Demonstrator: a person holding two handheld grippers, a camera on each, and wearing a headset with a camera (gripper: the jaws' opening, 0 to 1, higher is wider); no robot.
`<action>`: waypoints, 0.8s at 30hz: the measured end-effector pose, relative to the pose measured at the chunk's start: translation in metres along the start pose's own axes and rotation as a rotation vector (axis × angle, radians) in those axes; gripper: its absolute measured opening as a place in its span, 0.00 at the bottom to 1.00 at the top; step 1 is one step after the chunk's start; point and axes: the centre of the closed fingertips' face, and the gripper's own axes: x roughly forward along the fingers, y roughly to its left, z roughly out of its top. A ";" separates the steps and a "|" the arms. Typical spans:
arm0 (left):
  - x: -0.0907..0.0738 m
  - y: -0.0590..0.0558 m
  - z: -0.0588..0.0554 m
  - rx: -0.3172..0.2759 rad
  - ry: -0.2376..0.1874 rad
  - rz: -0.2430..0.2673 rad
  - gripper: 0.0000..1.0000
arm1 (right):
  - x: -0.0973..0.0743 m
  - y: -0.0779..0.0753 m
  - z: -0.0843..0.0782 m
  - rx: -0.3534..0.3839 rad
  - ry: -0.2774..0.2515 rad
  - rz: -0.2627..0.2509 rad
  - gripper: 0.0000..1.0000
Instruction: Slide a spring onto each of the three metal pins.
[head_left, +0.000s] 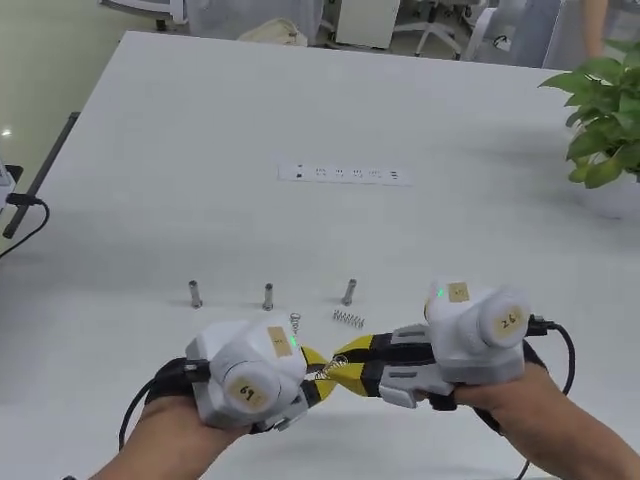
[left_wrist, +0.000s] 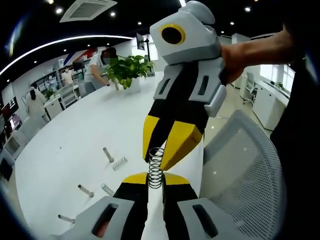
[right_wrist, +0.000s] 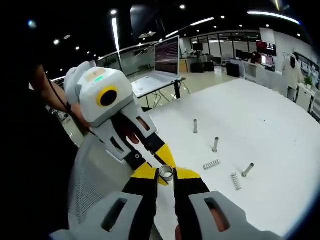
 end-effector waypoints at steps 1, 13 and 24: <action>0.001 -0.001 0.001 0.004 0.000 -0.005 0.02 | -0.001 0.000 -0.002 -0.027 0.026 0.004 0.11; 0.009 -0.012 -0.002 0.054 0.024 -0.051 0.02 | -0.005 0.000 -0.022 -0.243 0.205 0.027 0.18; 0.015 -0.023 -0.004 0.109 0.047 -0.097 0.02 | -0.002 0.008 -0.030 -0.326 0.261 0.059 0.16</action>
